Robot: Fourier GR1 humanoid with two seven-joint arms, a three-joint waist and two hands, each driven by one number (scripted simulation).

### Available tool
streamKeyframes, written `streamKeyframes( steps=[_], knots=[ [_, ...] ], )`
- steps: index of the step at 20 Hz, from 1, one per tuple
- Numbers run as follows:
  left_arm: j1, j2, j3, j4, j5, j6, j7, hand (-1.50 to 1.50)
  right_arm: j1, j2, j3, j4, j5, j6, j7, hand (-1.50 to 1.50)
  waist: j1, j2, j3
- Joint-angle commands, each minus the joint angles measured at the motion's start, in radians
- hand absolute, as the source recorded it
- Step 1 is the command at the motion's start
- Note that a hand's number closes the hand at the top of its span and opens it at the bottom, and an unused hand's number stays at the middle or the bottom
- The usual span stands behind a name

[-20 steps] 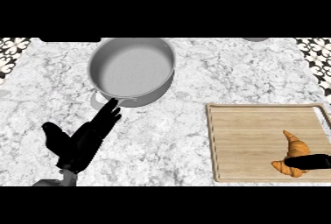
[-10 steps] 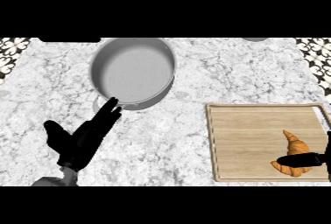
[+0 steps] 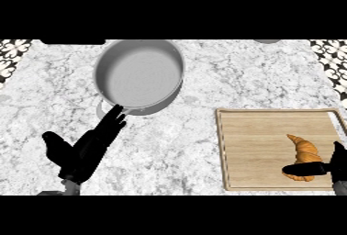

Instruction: Pick the croissant from the tray and place it in the pot

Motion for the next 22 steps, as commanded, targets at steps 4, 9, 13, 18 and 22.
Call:
streamKeyframes(
  steps=[4,9,13,18,22],
  knots=[
    [0.014,-0.005,0.046,0.000,0.012,-0.040,0.011,0.00,-0.002,0.076,-0.069,-0.004,0.025,0.036,0.063,1.50,-0.006,-0.001,0.001],
    [-0.014,-0.017,0.062,0.003,-0.015,-0.036,0.044,0.00,-0.059,0.176,-0.062,0.123,0.127,0.026,0.001,1.50,-0.001,0.000,0.001],
    [-0.045,-0.034,0.079,0.051,-0.031,-0.045,0.024,0.00,-0.069,0.159,-0.105,0.148,0.143,0.068,-0.037,1.50,-0.004,0.001,0.001],
    [0.028,-0.035,0.050,-0.028,-0.041,-0.054,0.037,0.00,-0.039,0.231,0.034,0.031,0.286,0.055,0.017,1.50,0.002,-0.002,0.000],
    [-0.040,-0.053,0.019,0.019,-0.051,-0.067,0.039,0.00,-0.162,0.360,0.277,-0.024,0.392,0.150,-0.092,1.50,0.058,0.006,-0.003]
  ],
)
